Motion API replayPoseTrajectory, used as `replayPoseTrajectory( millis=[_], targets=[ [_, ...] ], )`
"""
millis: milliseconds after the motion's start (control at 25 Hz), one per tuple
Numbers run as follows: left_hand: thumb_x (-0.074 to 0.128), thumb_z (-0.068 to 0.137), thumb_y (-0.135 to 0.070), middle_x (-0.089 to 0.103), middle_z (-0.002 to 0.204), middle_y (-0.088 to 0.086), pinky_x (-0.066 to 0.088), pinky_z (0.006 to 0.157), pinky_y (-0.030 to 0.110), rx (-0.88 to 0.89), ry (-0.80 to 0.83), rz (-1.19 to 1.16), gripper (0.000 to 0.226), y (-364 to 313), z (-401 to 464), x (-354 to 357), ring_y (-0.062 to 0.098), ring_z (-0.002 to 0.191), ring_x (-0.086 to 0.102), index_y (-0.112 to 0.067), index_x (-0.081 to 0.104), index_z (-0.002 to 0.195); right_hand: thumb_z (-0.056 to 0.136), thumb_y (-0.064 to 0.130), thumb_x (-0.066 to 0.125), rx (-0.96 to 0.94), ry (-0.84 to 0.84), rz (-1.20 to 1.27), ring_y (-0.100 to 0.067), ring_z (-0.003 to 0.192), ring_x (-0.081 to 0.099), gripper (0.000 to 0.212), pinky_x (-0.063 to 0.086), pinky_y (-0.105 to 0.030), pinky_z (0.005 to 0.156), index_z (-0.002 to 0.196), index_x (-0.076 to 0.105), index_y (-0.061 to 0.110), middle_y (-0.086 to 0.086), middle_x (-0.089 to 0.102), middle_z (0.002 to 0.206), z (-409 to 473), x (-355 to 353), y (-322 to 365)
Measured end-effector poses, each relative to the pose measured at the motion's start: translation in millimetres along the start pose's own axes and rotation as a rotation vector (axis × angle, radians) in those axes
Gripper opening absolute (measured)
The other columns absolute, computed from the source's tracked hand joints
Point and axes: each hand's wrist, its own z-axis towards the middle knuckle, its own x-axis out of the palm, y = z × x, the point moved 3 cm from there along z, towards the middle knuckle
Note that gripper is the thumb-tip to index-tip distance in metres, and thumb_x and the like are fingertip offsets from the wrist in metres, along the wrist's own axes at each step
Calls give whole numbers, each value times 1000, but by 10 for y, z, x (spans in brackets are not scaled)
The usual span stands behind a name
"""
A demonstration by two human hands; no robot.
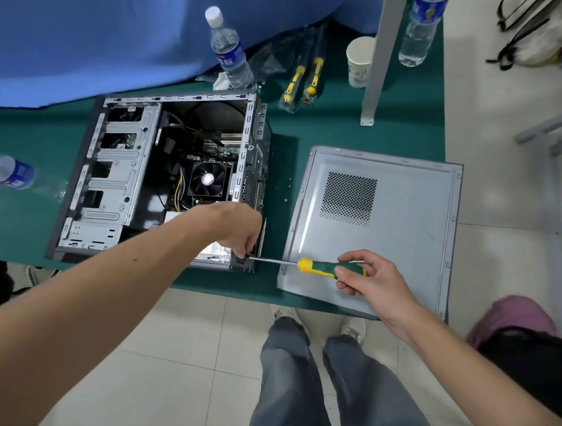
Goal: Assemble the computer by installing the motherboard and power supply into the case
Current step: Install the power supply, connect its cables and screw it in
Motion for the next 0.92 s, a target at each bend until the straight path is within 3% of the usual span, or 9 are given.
replayPoseTrajectory(
  millis=[200,320,520,600,680,800,920],
  targets=[
    [67,93,-20,72,112,-8,50,85,22,-15,59,71,20,-19,19,-15,13,105,66,-17,75,111,86,5,73,15,29,6,-16,71,69,17,57,-22,69,102,67,9,-12,71,87,57,29,-9],
    [65,94,-20,72,113,-7,49,77,20,-26,72,101,21,-13,43,5,15,105,66,-16,74,112,86,4,73,26,46,2,-17,73,70,18,57,-24,71,103,67,8,-13,71,90,71,49,-29],
    [63,92,-16,74,107,-1,58,85,33,-45,79,132,19,14,48,28,19,101,68,-10,75,105,85,4,74,42,53,6,-20,76,72,17,57,-23,70,101,69,9,-14,72,93,100,30,-53],
    [62,91,-15,74,105,-3,58,83,32,-41,55,99,19,35,24,48,18,98,68,-12,76,104,84,4,75,47,72,1,-21,78,72,18,58,-24,72,100,70,9,-15,73,94,91,24,-56],
    [62,90,-13,72,98,-8,56,76,29,-40,12,70,17,66,-1,70,15,91,66,-16,76,99,81,4,78,33,79,-36,-21,84,72,19,58,-27,80,96,72,12,-12,73,97,87,24,-46],
    [62,87,-13,59,73,-20,49,67,26,-41,-49,59,17,100,-20,93,12,79,60,-23,76,87,74,5,83,-6,67,-204,-8,102,64,23,44,-23,93,90,76,20,5,73,99,98,-1,-11],
    [61,86,-14,63,77,-20,51,69,26,-44,-74,12,19,128,-49,108,12,83,64,-26,75,85,73,2,83,20,96,-149,-14,97,69,25,51,-23,87,91,77,19,-3,74,102,94,-19,1]
  ],
)
